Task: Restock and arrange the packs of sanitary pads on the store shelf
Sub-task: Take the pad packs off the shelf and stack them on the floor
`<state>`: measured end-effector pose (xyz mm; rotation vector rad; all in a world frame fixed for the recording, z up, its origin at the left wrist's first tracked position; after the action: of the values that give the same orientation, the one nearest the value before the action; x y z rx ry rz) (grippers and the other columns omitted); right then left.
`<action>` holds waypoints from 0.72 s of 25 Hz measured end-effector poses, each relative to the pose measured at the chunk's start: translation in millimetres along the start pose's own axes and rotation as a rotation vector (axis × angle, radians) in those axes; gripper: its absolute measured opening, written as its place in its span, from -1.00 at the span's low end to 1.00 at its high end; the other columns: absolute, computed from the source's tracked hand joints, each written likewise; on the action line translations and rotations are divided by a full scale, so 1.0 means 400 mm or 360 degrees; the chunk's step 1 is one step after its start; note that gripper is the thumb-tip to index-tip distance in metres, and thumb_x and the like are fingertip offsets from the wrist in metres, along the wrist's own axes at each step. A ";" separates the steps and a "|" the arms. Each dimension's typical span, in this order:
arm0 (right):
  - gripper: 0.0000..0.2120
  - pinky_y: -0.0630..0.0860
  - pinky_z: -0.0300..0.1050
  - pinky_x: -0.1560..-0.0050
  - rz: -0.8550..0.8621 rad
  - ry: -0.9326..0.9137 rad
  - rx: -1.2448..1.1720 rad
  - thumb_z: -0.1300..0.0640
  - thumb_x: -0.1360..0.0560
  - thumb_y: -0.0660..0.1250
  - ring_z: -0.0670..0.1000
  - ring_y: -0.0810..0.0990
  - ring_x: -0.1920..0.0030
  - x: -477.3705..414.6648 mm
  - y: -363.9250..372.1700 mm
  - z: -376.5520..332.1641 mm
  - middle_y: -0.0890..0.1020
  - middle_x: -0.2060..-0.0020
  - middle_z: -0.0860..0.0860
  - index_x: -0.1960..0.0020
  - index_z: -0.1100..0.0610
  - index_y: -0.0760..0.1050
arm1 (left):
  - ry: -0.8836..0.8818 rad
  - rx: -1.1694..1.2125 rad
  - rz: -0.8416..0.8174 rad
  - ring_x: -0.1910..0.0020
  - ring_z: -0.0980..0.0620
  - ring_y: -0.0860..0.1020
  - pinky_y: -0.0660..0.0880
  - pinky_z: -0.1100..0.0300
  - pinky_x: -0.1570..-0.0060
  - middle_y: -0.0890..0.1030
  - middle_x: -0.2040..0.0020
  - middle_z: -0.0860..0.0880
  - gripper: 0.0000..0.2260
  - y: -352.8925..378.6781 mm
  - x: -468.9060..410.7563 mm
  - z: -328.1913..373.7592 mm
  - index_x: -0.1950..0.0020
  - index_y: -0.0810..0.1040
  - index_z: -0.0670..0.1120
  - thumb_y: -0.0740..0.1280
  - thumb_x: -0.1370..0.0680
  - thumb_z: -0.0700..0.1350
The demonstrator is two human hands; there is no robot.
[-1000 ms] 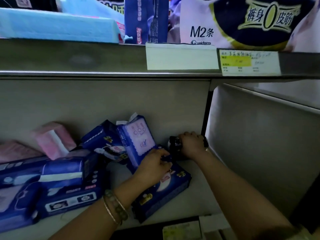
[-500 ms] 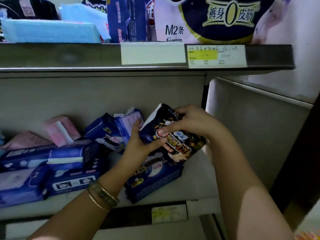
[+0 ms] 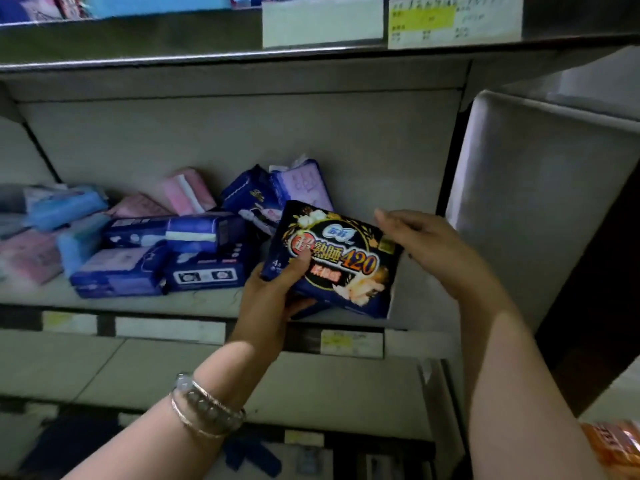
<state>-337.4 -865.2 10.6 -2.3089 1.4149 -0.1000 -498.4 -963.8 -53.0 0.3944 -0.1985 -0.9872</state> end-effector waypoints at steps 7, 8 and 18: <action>-0.69 0.47 -0.36 0.36 0.0048 0.0022 -0.0430 0.12 -0.43 0.42 -0.19 0.61 0.32 0.113 0.008 -0.022 0.63 0.18 -0.02 -0.14 0.15 0.47 | -0.0033 0.0029 -0.0113 0.06 0.03 0.66 0.62 0.11 0.13 0.68 0.01 -0.05 -0.54 0.004 0.108 0.030 -0.18 0.48 -0.09 0.42 -0.30 -0.07; -0.66 0.48 -0.33 0.33 0.0075 0.0020 -0.0436 0.12 -0.42 0.43 -0.16 0.63 0.29 0.141 0.004 -0.031 0.63 0.16 0.00 -0.15 0.15 0.47 | -0.0053 -0.0040 -0.0184 0.05 0.02 0.66 0.62 0.13 0.13 0.68 0.00 -0.06 -0.54 0.000 0.135 0.038 -0.19 0.47 -0.10 0.42 -0.32 -0.06; -0.45 0.62 -0.04 0.05 0.0308 0.0170 -0.0830 0.18 -0.37 0.48 0.07 0.67 0.09 0.492 0.210 -0.051 0.61 -0.06 0.15 -0.28 0.22 0.35 | -0.0235 -0.0338 -0.0281 0.21 0.04 0.55 0.48 0.20 0.16 0.62 0.22 0.02 -0.96 -0.271 0.465 0.043 0.09 0.52 -0.03 0.31 -0.50 -0.08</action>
<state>-319.3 -1074.3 -35.2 -2.5773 1.8909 0.2344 -487.1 -1177.3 -84.7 0.1457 -0.1921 -1.2000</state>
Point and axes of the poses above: each hand's wrist, its own x-axis away from the middle knuckle, its own y-axis out of the palm, z = x × y, the point moved 6 cm from there along -x, towards the middle knuckle
